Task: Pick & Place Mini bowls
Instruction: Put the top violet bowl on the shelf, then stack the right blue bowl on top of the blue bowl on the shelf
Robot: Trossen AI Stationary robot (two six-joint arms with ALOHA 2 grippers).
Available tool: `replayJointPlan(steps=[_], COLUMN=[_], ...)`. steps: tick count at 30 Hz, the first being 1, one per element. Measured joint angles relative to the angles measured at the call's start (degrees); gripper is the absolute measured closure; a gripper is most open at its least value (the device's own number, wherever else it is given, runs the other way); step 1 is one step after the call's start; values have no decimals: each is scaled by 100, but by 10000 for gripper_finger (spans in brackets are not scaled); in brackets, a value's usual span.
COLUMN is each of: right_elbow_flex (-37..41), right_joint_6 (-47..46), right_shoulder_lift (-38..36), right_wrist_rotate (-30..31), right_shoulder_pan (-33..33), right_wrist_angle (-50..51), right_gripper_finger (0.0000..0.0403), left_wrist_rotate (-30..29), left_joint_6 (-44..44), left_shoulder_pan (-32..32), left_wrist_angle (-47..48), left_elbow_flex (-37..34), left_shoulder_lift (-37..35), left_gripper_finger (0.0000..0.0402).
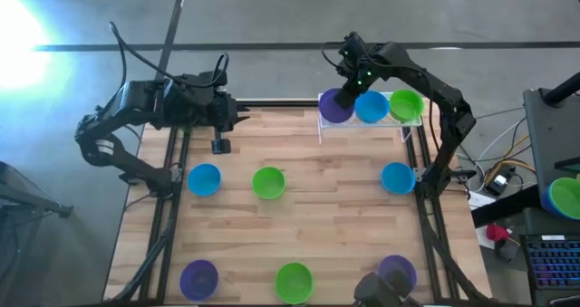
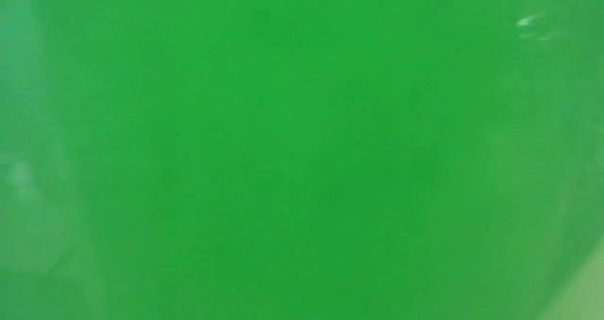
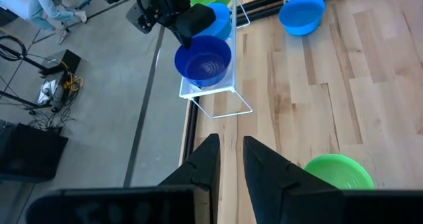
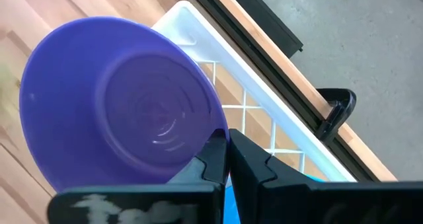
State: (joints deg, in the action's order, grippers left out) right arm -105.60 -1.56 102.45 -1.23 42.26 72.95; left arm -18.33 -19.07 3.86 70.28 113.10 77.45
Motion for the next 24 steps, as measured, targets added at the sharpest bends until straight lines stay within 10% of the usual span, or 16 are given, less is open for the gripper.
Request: replayJointPlan(steps=[24], right_elbow_flex=[-747], right_joint_6=[122], right_shoulder_lift=[-19], right_wrist_rotate=[140], right_shoulder_pan=[0], right_wrist_angle=[574], right_gripper_finger=[275], left_wrist_rotate=[0], left_joint_6=[9], left_shoulder_pan=[0], left_wrist_angle=[2], left_elbow_flex=[0], left_shoulder_lift=[-1], left_gripper_finger=[339])
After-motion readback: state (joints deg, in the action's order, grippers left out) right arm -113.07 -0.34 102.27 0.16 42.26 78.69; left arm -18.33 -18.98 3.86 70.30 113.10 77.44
